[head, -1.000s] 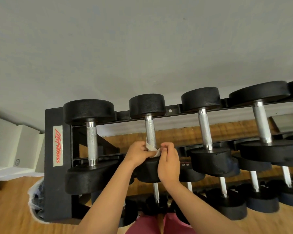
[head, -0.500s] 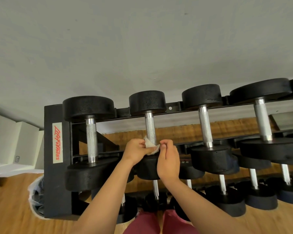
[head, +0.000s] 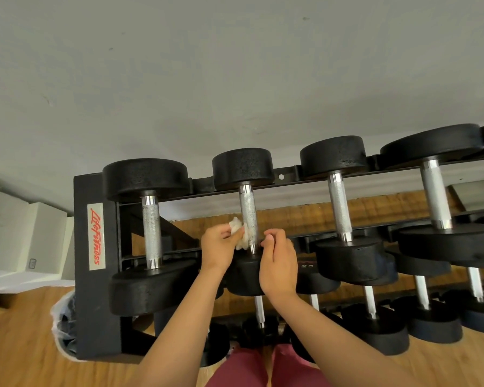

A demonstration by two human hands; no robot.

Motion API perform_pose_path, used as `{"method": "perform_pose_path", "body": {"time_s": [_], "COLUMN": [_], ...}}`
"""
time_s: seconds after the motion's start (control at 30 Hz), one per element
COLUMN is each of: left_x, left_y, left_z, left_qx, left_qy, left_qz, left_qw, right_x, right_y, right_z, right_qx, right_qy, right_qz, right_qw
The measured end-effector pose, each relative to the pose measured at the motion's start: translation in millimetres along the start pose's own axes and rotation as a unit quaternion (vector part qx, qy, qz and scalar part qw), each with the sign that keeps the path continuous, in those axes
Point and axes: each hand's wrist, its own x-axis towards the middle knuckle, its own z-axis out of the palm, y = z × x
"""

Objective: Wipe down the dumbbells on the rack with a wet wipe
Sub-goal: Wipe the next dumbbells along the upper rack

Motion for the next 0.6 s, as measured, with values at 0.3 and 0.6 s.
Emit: {"method": "perform_pose_path", "body": {"time_s": [0.3,0.6], "left_x": [0,6], "left_y": [22,18], "left_z": [5,1], "left_qx": [-0.152,-0.102], "left_qy": [-0.096,-0.158], "left_qz": [-0.101,-0.094], "left_qw": [0.979,0.978], "right_x": [0,0], "right_y": [2,2], "right_z": [0,1], "right_qx": [0.004,-0.012], "right_qy": [-0.007,-0.005], "right_qz": [0.007,-0.001], "right_qw": [1.000,1.000]}}
